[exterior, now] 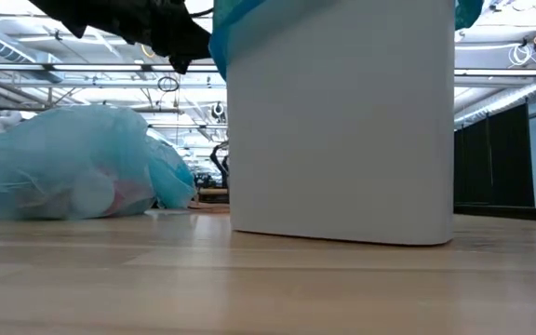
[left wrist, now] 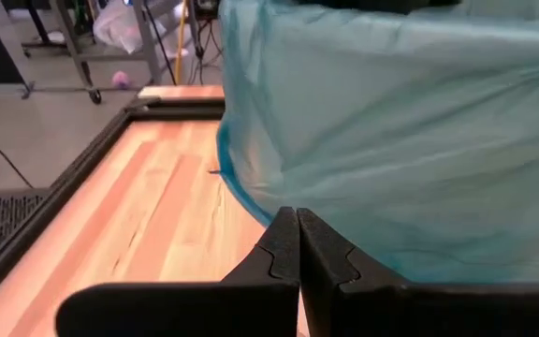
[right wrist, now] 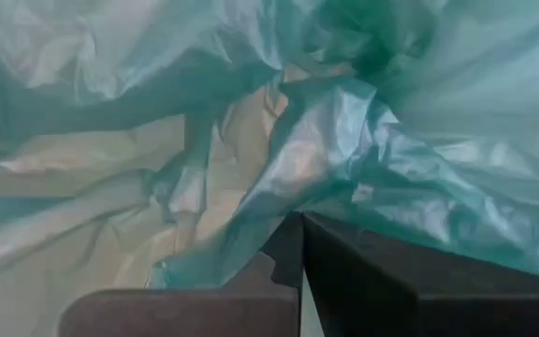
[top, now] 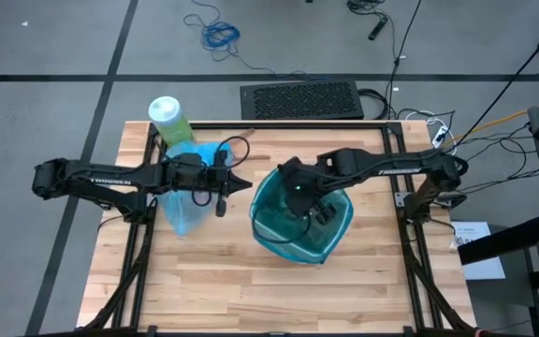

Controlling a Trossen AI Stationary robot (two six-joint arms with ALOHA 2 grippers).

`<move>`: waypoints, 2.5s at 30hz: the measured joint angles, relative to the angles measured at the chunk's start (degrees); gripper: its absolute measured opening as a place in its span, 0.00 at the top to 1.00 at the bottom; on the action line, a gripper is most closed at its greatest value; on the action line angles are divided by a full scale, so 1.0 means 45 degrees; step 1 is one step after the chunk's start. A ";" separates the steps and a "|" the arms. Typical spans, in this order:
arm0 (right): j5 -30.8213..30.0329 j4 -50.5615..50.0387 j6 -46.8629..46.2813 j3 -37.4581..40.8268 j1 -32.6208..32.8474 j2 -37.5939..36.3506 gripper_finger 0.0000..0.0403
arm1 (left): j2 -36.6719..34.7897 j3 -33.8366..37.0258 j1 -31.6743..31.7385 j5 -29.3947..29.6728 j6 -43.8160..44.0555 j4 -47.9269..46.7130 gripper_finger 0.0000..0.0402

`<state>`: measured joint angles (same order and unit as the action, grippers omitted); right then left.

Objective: Place trash/remove bag and relplace
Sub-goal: Insert the plastic bag in the white trash bin

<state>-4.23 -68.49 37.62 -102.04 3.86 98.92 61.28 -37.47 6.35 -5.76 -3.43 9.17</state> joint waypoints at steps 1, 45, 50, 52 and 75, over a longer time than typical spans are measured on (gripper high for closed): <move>0.0019 -0.0086 -0.0134 0.0000 0.0005 0.0059 1.00 | -0.0009 0.0104 0.0000 0.0000 -0.0003 0.0276 1.00; 0.1660 -0.0854 0.0458 -0.0559 0.0466 0.2800 1.00 | -0.0053 0.0166 0.0000 -0.0345 -0.0071 0.1084 1.00; 0.1575 -0.0818 0.0260 -0.0559 0.0589 0.2356 1.00 | -0.0053 0.0165 0.0000 -0.0345 -0.0080 0.1359 1.00; 0.1573 -0.0806 0.0077 -0.0560 0.0608 0.1983 1.00 | -0.0053 0.0165 0.0000 -0.0345 -0.0100 0.1694 1.00; 0.1292 -0.0696 -0.0695 -0.1005 0.0642 0.1288 1.00 | -0.0223 0.0140 -0.0011 -0.2493 -0.0659 0.5058 1.00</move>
<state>1.58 -71.63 34.49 -106.56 6.75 104.72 60.27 -36.84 6.30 -16.98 -6.39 31.93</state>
